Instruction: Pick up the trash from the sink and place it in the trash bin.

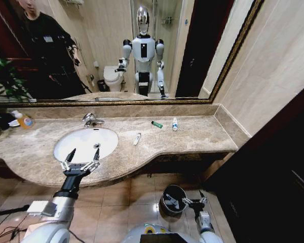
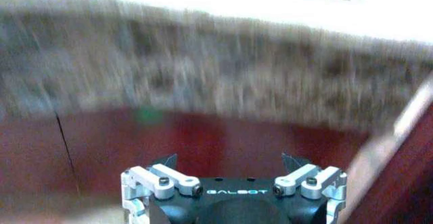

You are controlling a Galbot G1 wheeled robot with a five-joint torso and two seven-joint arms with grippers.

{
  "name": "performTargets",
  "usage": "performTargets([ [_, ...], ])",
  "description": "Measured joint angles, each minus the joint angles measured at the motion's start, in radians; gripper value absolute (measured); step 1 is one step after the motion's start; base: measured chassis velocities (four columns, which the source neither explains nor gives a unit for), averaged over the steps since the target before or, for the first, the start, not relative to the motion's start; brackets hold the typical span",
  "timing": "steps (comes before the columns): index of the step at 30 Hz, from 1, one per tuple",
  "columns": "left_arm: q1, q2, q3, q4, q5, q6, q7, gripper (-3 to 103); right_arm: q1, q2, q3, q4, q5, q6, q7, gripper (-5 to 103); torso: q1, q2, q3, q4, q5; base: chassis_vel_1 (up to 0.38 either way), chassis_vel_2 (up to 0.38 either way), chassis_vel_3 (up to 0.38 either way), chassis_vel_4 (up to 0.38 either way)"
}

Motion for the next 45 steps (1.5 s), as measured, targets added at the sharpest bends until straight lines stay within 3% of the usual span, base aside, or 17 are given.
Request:
performTargets([
  [9,0.0,0.0,0.0,0.0,0.0,0.0,0.0,100,-0.046,-0.033,-0.009,0.273,0.05,-0.078,0.039,100,0.0,0.0,0.0,-0.0002,0.0,0.0,0.0,0.0,0.0],
  [14,0.0,0.0,0.0,0.0,0.0,0.0,0.0,100,0.056,-0.102,-0.027,0.378,0.139,-0.194,0.096,100,0.0,0.0,0.0,0.0001,0.0001,0.0,0.0,0.0,0.0],
  [20,0.0,0.0,0.0,0.0,0.0,0.0,0.0,100,0.134,-0.15,-0.033,0.405,0.21,-0.246,0.081,100,0.0,0.0,0.0,-0.0002,0.0001,0.0,0.0,0.0,0.0],
  [33,0.0,0.0,0.0,0.0,0.0,0.0,0.0,100,0.448,-0.319,-0.059,0.207,0.432,-0.302,0.066,100,0.0,0.0,0.0,-0.0001,0.0001,0.0,0.0,0.0,0.0],
  [38,0.0,0.0,0.0,0.0,0.0,0.0,0.0,100,0.608,-0.359,-0.109,0.1,0.496,-0.312,0.048,100,0.0,0.0,0.0,-0.0002,0.0003,0.0,0.0,0.0,0.0],
  [45,0.0,0.0,0.0,0.0,0.0,0.0,0.0,100,0.787,-0.356,-0.221,-0.055,0.526,-0.327,0.052,100,0.0,0.0,0.0,-0.0001,0.0001,0.0,0.0,0.0,0.0],
])
